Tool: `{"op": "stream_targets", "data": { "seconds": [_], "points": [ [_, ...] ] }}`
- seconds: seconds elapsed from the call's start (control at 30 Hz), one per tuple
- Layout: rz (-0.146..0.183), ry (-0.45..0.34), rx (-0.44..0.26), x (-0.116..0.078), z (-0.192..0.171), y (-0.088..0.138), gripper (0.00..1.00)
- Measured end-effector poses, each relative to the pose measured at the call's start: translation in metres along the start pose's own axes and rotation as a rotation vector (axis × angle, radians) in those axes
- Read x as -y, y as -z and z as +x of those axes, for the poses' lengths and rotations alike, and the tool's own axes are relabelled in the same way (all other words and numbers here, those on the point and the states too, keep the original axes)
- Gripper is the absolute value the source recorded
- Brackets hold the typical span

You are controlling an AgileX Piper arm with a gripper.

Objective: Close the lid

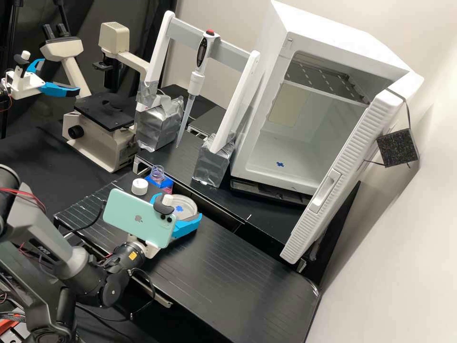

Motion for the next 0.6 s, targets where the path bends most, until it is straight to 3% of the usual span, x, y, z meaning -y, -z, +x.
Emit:
{"op": "stream_targets", "data": {
  "seconds": [0.1,0.23,0.37,0.53,0.6],
  "points": [
    [-0.001,-0.019,0.003,-0.003,-0.004,0.003,1.00],
    [-0.038,-0.051,0.001,-0.006,-0.008,0.008,1.00],
    [-0.053,-0.080,-0.030,-0.008,-0.008,0.016,1.00],
    [-0.045,-0.154,-0.076,-0.013,-0.009,0.025,1.00],
    [-0.028,-0.179,-0.093,-0.014,-0.008,0.028,1.00]
  ]
}}
